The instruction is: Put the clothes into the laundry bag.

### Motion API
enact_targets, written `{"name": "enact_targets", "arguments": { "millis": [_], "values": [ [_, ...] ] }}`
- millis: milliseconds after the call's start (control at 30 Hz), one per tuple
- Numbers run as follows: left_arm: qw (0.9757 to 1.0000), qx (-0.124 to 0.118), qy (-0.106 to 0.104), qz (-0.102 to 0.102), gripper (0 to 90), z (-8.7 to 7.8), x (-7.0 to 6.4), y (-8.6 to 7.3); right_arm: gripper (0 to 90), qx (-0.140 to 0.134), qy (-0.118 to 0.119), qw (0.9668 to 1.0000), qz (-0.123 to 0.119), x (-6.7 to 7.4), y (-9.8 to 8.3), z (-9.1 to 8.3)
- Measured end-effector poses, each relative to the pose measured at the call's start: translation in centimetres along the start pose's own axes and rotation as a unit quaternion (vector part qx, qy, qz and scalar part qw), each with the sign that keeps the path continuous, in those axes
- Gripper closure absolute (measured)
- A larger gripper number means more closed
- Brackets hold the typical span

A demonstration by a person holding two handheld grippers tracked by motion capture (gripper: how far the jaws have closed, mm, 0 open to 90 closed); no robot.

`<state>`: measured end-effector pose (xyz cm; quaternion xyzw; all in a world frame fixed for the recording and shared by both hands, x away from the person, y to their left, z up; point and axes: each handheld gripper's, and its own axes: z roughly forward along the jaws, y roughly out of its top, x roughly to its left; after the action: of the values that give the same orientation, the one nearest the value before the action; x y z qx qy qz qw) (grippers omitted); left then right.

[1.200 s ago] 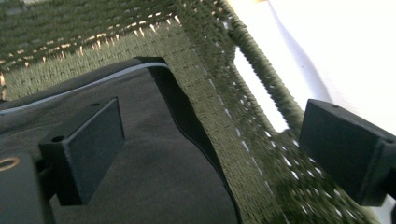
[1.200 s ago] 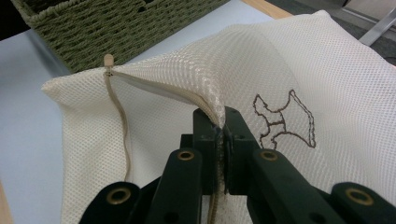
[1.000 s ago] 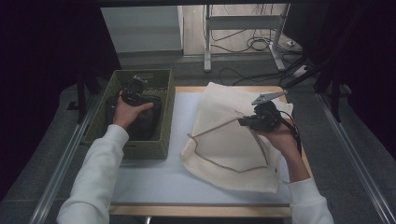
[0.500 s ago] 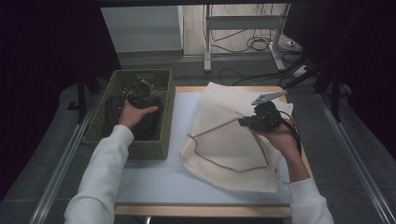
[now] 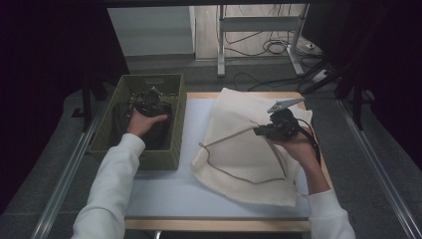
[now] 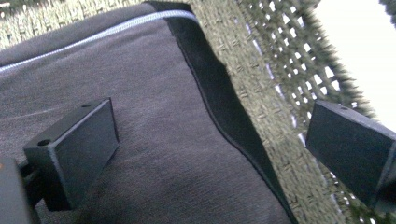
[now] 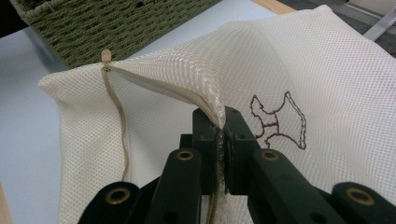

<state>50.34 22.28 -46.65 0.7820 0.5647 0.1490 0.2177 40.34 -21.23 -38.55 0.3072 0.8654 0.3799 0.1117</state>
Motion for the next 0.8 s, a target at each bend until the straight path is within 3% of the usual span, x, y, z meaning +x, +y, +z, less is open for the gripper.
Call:
{"name": "enact_targets", "arguments": {
  "millis": [800],
  "values": [
    [0.9971,0.071,0.027,0.005,1.3,2.7,0.3,-0.1,85.5,0.005,0.000,1.0000,-0.001,0.0,-0.1,0.1]
  ]
}}
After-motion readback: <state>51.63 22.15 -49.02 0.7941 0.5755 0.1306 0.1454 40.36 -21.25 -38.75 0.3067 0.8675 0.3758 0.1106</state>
